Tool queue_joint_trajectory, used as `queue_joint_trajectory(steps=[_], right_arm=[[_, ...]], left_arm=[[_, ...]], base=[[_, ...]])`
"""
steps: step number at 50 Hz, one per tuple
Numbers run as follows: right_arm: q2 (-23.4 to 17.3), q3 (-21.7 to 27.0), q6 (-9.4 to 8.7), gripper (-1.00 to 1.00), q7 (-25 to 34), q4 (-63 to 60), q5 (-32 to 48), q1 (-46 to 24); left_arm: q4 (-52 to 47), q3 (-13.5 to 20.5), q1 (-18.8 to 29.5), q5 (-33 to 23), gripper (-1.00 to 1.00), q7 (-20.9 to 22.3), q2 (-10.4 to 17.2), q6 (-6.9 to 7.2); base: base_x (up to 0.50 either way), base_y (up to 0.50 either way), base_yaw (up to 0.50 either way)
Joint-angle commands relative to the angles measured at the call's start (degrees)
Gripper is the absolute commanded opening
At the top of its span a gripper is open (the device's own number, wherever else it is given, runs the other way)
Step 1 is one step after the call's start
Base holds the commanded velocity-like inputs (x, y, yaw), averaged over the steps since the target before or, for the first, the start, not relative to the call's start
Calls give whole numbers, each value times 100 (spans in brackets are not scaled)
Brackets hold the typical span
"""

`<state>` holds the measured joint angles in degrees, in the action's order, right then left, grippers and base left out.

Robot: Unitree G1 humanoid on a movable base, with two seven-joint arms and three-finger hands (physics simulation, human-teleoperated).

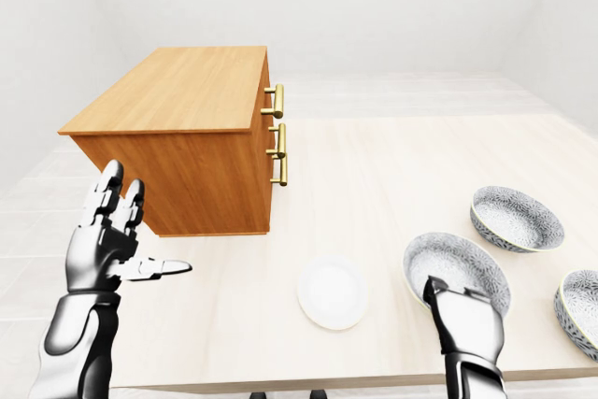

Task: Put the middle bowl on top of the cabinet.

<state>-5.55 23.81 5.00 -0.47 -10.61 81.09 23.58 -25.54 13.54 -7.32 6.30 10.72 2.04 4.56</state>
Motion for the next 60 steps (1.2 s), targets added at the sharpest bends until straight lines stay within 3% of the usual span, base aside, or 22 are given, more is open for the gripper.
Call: queue_joint_trajectory(steps=[1, 2, 3, 9, 12, 26, 55, 60], right_arm=[[33, -1, 0, -83, 19, -97, -52, 61], [37, 4, 0, -98, 16, -100, -48, 69], [43, 7, 0, -100, 7, -99, -39, 81], [63, 36, 0, -100, -3, -135, -43, 132], [72, 70, 0, -100, 5, -157, -48, 134], [145, 150, 0, -100, 152, -452, -102, 120], [617, 426, 0, -100, 1411, -2205, -698, -42], [607, 416, 0, -100, 1923, -2541, -1041, -292]], left_arm=[[-22, 9, -33, 0, 100, 6, -11, -16], [-25, 15, -33, 5, 100, 7, -10, -12], [-24, 21, -33, 12, 100, 8, -10, -11], [-3, 6, -45, -29, 100, 5, -18, -52], [19, 79, 45, 15, 100, -24, 21, 33], [-79, 83, 42, -23, 100, -44, 16, 44], [-127, 186, -76, 87, 100, 56, -10, 31], [-173, 195, -88, 101, 100, 70, -12, 44]], base=[[0, 0, 0], [0, 0, 0], [0, 0, 0], [0, 0, 0], [0, 0, 0], [0, 0, 0], [0, 0, 0], [0, 0, 0]])
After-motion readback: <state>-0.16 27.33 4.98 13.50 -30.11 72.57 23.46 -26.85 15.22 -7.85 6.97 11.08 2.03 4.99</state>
